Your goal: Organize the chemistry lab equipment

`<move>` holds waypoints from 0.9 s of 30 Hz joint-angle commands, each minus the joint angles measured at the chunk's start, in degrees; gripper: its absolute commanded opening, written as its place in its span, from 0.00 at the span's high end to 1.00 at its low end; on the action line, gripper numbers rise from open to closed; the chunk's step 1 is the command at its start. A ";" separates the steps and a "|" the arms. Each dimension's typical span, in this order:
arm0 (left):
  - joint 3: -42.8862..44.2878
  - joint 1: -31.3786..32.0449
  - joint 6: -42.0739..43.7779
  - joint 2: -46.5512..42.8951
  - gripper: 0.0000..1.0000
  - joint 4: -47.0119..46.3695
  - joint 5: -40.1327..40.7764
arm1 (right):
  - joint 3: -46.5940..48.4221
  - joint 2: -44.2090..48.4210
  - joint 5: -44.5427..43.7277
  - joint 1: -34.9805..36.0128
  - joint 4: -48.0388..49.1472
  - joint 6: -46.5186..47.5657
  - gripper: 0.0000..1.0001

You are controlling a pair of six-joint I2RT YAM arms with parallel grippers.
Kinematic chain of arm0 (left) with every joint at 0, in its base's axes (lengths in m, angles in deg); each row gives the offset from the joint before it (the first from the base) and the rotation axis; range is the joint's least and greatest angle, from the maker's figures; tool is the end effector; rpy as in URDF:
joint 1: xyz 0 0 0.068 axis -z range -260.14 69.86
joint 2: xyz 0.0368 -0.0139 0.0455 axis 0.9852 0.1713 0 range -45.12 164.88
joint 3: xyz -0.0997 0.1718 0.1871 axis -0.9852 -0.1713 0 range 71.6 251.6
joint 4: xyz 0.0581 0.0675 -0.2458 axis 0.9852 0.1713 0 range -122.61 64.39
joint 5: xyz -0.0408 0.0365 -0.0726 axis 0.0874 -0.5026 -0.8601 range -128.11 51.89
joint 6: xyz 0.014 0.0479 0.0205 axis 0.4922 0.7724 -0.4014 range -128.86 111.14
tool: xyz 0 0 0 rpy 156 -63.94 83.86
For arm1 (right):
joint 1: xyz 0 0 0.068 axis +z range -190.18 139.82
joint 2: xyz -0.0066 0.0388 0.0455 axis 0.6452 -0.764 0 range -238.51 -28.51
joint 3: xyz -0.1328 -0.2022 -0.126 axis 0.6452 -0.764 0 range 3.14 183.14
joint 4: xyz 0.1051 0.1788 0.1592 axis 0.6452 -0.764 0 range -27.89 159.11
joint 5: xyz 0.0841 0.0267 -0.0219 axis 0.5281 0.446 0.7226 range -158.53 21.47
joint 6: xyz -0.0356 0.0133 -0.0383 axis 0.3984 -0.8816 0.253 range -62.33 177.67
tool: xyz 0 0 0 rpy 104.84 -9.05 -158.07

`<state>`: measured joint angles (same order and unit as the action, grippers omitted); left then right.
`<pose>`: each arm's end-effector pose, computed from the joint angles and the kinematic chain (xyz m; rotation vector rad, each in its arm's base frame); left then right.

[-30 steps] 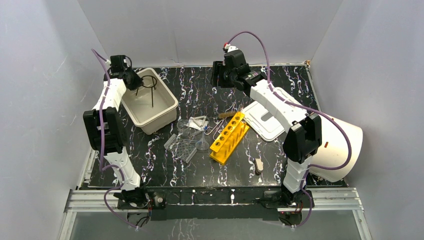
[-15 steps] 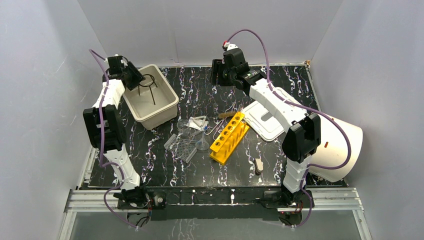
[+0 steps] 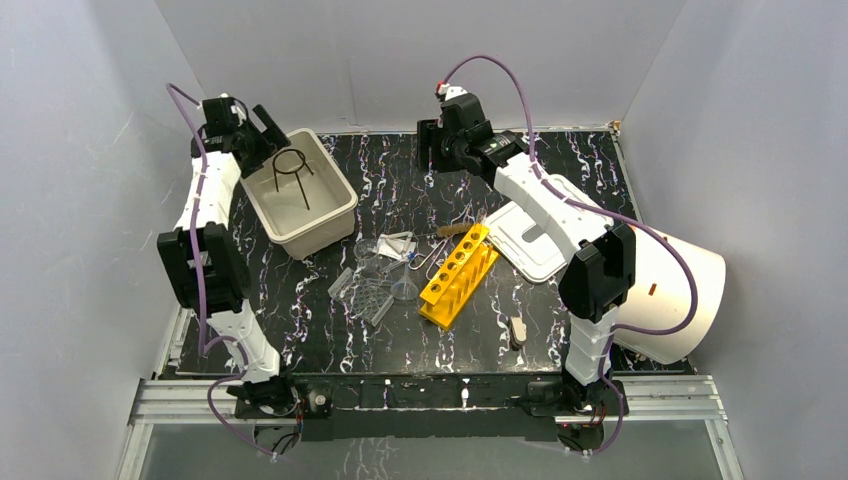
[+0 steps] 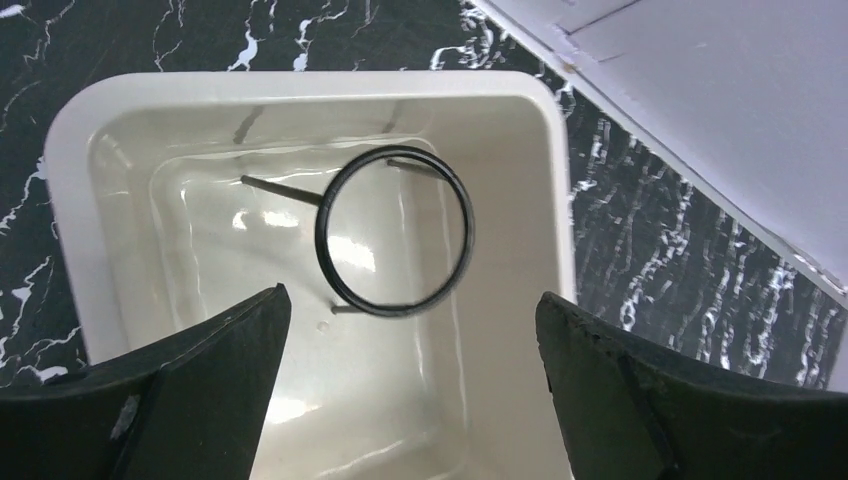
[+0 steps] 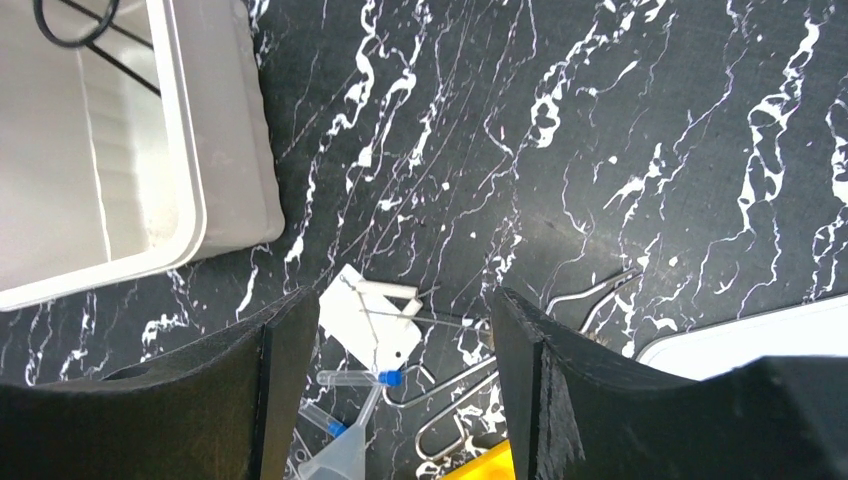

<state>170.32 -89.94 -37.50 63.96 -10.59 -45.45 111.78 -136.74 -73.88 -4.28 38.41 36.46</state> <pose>0.4447 0.0721 0.3195 -0.6355 2.0525 -0.3291 0.3596 0.2563 0.3707 -0.2162 2.1258 0.4987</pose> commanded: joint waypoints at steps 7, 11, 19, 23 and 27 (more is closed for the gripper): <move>-0.43 5.35 8.75 -17.20 0.03 8.07 -8.82 | 1.80 0.84 0.33 1.80 -2.32 1.23 0.27; -3.18 13.36 14.82 -21.55 0.02 9.02 -12.36 | 1.33 1.54 -0.78 1.76 -2.60 0.83 0.27; -13.89 21.02 19.55 -29.09 0.02 5.02 -23.73 | -1.05 3.92 -14.21 1.54 -4.20 -3.57 0.28; -20.27 24.48 18.00 -31.46 0.02 2.81 -21.71 | -1.35 4.53 -17.65 0.72 -4.53 -5.67 0.28; -25.61 27.57 16.46 -32.58 0.02 2.91 -14.44 | -1.28 4.72 -22.74 -0.35 -6.03 -8.32 0.28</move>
<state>148.31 -65.11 -20.01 34.58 -6.57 -64.44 110.12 -136.17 -88.39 -3.45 32.83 31.92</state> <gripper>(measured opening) 0.982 0.719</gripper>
